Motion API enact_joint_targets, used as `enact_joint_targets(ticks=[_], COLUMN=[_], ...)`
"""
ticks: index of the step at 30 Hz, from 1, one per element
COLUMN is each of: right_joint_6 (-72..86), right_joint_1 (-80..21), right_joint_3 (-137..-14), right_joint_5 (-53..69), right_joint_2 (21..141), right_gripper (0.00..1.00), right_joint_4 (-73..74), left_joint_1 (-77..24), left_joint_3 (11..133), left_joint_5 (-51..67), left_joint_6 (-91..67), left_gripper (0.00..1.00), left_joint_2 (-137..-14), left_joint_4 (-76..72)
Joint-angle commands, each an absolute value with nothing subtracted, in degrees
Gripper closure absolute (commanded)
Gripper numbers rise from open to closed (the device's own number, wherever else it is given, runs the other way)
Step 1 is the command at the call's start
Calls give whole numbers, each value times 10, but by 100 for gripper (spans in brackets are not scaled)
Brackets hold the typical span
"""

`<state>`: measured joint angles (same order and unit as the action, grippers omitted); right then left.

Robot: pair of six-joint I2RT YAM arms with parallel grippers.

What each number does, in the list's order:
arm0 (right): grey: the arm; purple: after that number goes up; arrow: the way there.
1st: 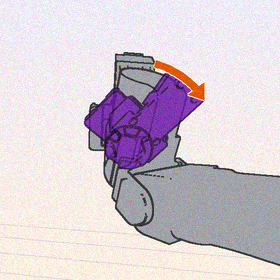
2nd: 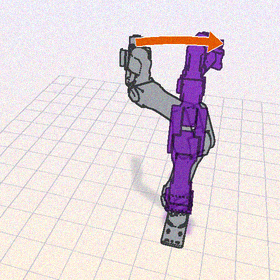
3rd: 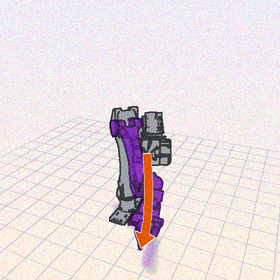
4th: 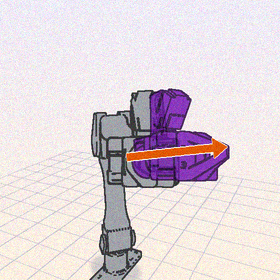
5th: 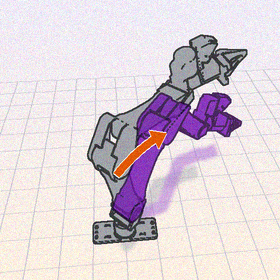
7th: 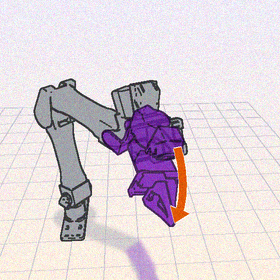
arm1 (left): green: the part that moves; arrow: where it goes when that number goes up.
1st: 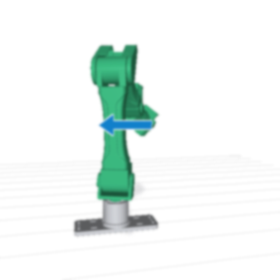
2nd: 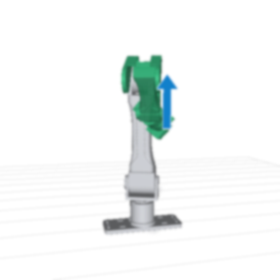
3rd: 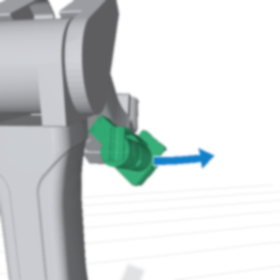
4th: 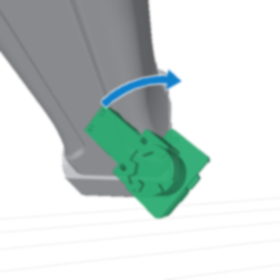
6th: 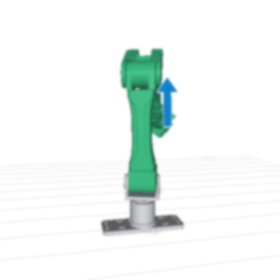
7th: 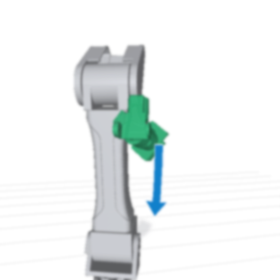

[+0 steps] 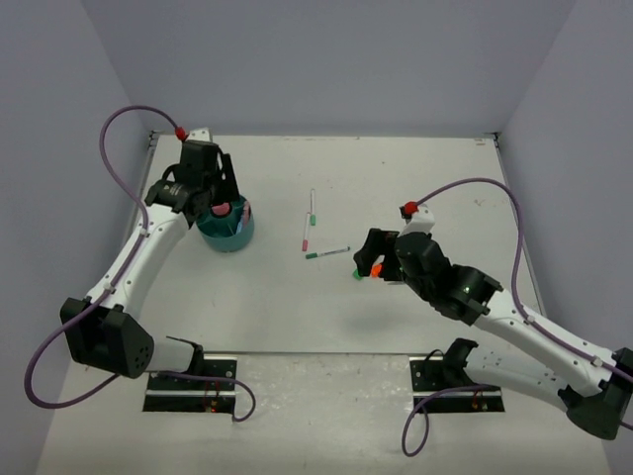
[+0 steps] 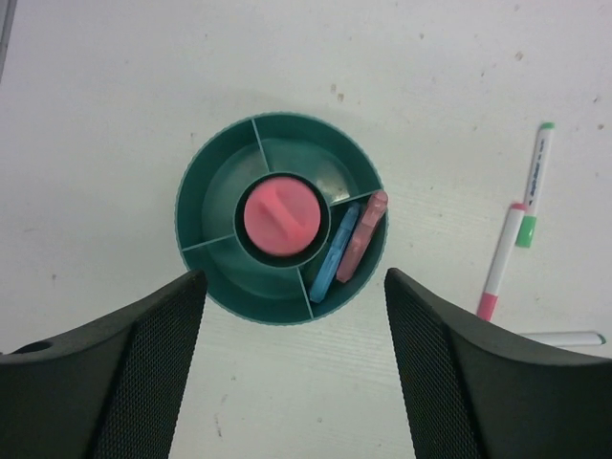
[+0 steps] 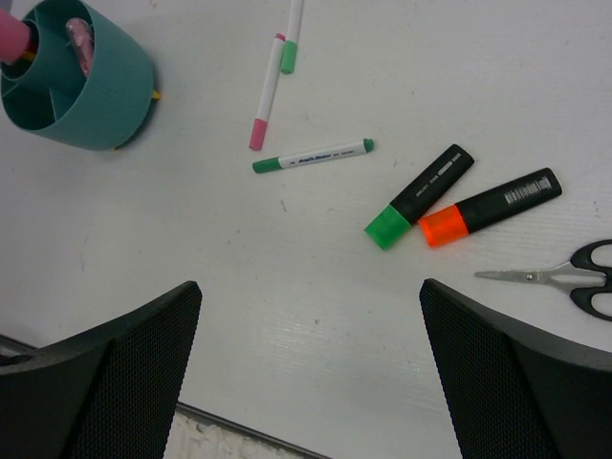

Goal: Sort the stationery into containers
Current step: Place the stationery in the storage box, then pick up the pen from the center of the board.

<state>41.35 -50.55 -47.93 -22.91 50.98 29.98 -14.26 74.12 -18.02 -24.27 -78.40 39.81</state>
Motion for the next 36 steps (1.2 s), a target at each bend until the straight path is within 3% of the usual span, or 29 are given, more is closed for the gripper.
enact_joint_targets(ticks=[1,7,13,16,19,26,36], right_joint_6=[402,361,155,30,-93,-181,-201], right_joint_1=[-504,-504,-504,-504,-495,-443,-432], right_joint_3=[-511,-564,-613,-620,-654,-837,-867], right_joint_5=[-220,-233,-138,-82,-68,5,2], right_joint_2=[539,653,774,813,871,1088,1163], right_gripper=[2,7,12,1,1,30,37], right_joint_4=[284,309,294,261,249,382,385], left_joint_1=[-138,-139,-139,-139,-139,-139,-139], left_joint_3=[768,769,722,672,632,565,508], left_joint_5=[-185,-135,-74,-9,29,25,24], left_joint_6=[-231,-210,-194,-195,-179,-168,-159], left_gripper=[20,0,0,0,0,0,0], left_joint_2=[-765,-674,-525,-455,-402,-349,-316], left_joint_4=[378,374,375,361,354,345,330])
